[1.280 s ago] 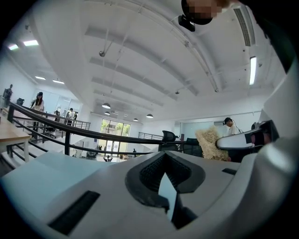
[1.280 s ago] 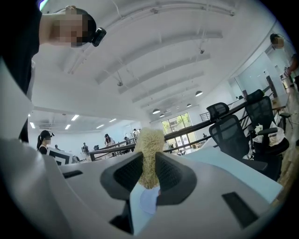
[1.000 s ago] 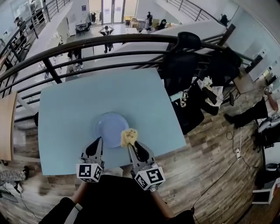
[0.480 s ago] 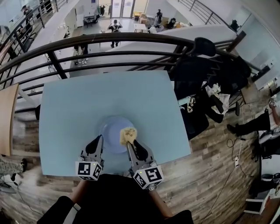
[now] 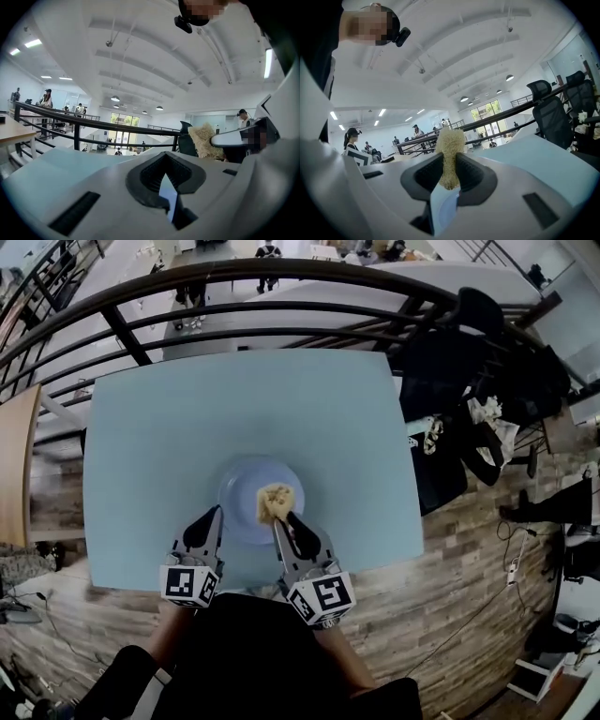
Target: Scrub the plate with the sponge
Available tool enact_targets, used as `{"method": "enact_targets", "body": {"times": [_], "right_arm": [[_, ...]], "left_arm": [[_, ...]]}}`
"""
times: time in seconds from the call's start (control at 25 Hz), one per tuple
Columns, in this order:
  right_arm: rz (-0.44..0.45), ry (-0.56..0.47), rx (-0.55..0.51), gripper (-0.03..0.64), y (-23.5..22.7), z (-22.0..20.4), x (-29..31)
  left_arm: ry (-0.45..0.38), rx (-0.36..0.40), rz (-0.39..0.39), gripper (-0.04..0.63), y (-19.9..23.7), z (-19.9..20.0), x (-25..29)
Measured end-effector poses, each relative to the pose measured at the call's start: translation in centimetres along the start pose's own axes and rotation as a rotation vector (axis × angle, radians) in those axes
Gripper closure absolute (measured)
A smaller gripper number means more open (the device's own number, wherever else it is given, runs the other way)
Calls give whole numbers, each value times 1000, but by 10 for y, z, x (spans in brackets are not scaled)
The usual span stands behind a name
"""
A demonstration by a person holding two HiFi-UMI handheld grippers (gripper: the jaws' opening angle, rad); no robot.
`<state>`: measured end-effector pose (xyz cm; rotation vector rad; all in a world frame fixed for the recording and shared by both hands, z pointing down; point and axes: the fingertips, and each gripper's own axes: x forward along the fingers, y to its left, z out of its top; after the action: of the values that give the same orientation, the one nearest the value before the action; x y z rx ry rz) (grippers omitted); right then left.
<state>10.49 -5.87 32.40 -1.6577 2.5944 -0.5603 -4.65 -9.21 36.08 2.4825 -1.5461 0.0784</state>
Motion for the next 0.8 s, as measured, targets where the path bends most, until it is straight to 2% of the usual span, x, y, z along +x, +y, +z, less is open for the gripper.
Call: {"method": "enact_targets", "body": {"times": [0.32, 0.8], "right_arm": [[26, 61, 30, 538, -17, -23, 30], [30, 174, 71, 538, -33, -82, 80]], "left_arm": [[33, 11, 38, 595, 9, -12, 20], [98, 12, 83, 595, 26, -43, 38]]}}
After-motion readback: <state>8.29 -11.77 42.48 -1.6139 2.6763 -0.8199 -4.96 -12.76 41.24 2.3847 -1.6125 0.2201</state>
